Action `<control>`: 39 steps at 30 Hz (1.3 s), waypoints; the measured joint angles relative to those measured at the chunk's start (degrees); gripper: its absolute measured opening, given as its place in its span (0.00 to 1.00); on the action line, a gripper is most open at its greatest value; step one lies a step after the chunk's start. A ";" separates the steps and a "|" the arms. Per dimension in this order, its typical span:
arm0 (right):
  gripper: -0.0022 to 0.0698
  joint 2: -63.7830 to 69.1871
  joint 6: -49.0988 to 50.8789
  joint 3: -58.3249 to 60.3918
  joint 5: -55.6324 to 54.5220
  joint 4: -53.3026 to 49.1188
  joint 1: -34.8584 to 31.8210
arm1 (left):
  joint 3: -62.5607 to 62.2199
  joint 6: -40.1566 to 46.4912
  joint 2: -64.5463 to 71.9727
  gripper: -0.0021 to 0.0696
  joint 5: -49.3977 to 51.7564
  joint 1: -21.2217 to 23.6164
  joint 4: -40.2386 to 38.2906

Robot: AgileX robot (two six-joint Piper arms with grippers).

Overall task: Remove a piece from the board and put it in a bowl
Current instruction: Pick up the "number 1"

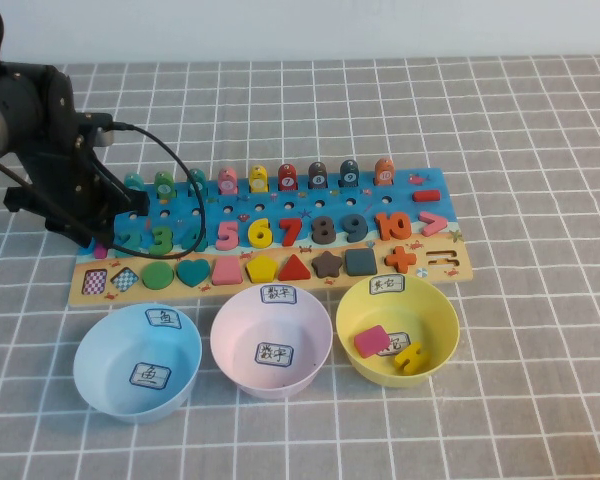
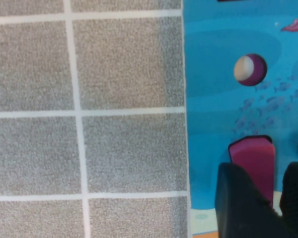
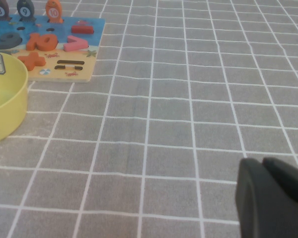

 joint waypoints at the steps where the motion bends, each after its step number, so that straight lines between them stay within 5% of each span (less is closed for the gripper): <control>1: 0.01 0.00 0.00 0.00 0.00 0.00 0.00 | 0.00 0.00 0.00 0.27 0.00 0.00 -0.08; 30: 0.01 0.00 0.00 0.00 0.00 0.00 0.00 | 0.00 -0.09 0.42 0.25 -1.00 0.00 0.10; 39: 0.01 0.00 0.00 0.00 0.00 0.00 0.00 | -0.26 -0.09 0.86 0.32 -1.34 0.00 0.10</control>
